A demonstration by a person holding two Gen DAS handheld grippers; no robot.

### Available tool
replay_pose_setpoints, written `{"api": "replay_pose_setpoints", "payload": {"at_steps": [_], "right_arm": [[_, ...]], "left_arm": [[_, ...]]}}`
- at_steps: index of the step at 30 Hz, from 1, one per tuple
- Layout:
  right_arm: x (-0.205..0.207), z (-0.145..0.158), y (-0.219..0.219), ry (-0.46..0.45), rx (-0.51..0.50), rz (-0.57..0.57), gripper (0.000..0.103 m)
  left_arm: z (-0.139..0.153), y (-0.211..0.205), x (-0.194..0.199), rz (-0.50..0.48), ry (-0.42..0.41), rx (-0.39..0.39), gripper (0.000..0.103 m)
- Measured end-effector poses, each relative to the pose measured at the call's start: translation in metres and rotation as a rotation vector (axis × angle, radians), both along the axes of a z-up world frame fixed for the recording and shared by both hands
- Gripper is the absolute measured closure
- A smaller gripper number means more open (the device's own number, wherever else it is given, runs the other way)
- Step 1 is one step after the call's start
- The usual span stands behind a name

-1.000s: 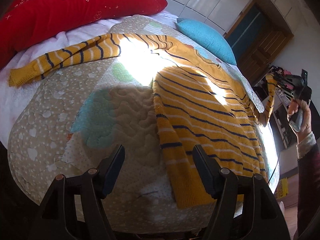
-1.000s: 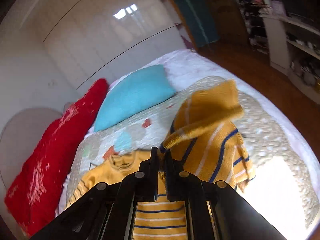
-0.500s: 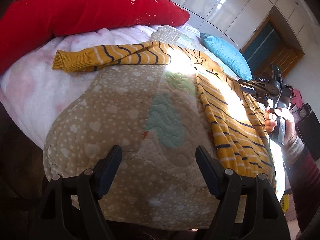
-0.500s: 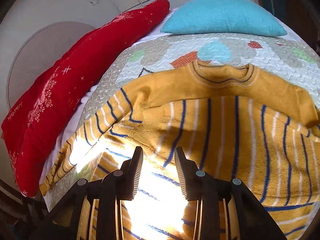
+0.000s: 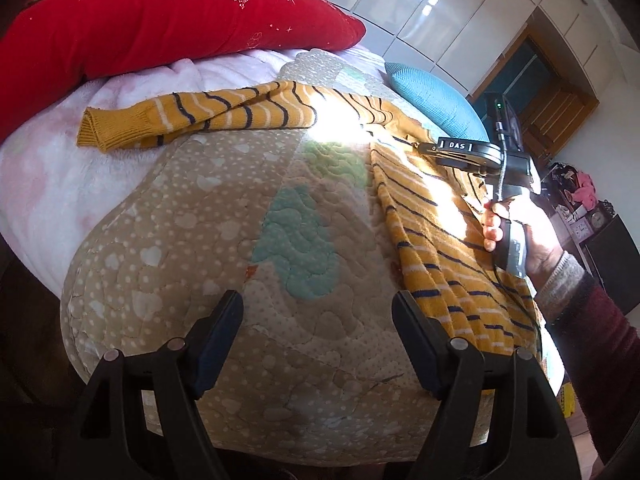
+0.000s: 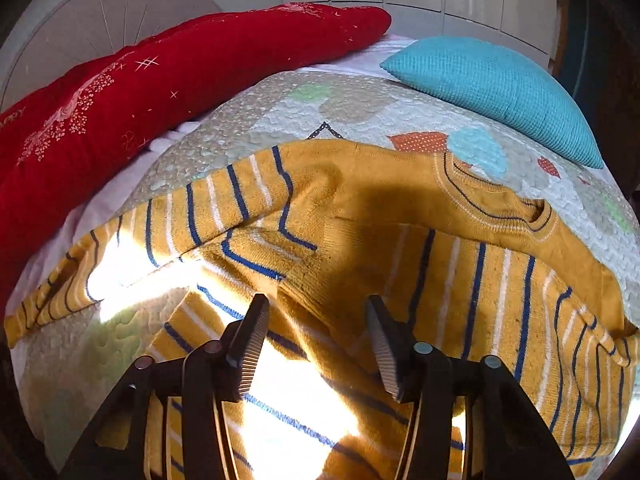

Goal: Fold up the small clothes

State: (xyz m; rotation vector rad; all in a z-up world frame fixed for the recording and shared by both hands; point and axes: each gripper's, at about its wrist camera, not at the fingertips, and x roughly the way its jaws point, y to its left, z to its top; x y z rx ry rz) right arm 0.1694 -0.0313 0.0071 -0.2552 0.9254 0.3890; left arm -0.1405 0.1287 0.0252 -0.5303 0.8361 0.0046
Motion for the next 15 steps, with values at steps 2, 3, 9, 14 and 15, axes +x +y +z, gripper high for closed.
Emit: {"api": "replay_pose_setpoints", "payload": {"at_steps": [2, 3, 9, 14, 15], "right_arm": [[0.013, -0.006, 0.0, 0.044, 0.013, -0.033, 0.096], [0.017, -0.006, -0.003, 0.053, 0.032, -0.048, 0.096], [0.012, 0.019, -0.01, 0.047, 0.14, -0.073, 0.097], [0.009, 0.025, 0.015, 0.079, 0.217, -0.052, 0.097], [0.008, 0.022, 0.023, 0.086, 0.221, -0.044, 0.097]], "left_arm": [[-0.001, 0.005, -0.002, 0.005, -0.003, -0.017, 0.027], [-0.002, 0.007, -0.003, 0.01, -0.004, -0.022, 0.027], [-0.005, 0.018, -0.007, 0.03, -0.011, -0.058, 0.027], [-0.003, 0.016, -0.008, 0.035, -0.011, -0.057, 0.027], [-0.003, 0.015, -0.008, 0.034, -0.01, -0.054, 0.027]]}}
